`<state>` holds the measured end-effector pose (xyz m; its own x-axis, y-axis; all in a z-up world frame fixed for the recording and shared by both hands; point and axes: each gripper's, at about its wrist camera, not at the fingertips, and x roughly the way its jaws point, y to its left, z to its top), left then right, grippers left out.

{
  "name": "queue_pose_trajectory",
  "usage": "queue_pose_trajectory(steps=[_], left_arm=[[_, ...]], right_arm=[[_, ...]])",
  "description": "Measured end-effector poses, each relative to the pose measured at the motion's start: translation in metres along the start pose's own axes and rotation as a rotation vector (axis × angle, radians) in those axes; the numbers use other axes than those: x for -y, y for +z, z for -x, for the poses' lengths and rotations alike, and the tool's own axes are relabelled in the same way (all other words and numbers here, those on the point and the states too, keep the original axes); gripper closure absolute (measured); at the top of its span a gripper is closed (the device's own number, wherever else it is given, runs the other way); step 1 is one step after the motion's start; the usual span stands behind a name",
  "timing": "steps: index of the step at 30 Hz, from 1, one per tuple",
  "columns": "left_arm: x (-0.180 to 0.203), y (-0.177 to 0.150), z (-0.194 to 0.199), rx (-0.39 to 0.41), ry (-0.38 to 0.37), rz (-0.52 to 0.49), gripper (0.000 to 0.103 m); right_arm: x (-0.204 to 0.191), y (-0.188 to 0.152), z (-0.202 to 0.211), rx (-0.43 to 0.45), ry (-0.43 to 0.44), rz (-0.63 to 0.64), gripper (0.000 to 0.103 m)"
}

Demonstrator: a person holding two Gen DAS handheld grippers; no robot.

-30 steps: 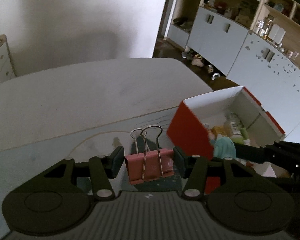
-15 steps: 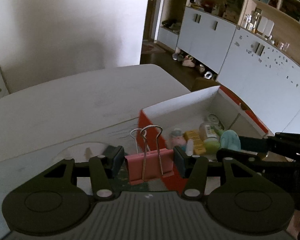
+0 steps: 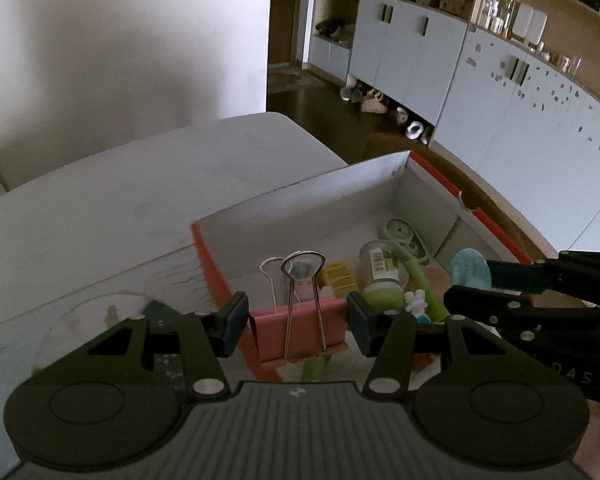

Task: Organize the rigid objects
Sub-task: 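Carry the binder clip and teal case into the red box and release both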

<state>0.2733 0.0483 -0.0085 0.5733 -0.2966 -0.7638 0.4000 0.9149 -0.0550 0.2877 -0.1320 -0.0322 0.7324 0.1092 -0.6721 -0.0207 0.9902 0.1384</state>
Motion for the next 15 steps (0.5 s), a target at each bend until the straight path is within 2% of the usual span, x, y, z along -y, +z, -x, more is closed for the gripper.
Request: queue_pose_trajectory(steps=[15], left_arm=[[0.033, 0.042, -0.076, -0.070, 0.032, -0.036, 0.050]], right_arm=[[0.025, -0.016, -0.034, -0.111, -0.003, 0.054, 0.067]])
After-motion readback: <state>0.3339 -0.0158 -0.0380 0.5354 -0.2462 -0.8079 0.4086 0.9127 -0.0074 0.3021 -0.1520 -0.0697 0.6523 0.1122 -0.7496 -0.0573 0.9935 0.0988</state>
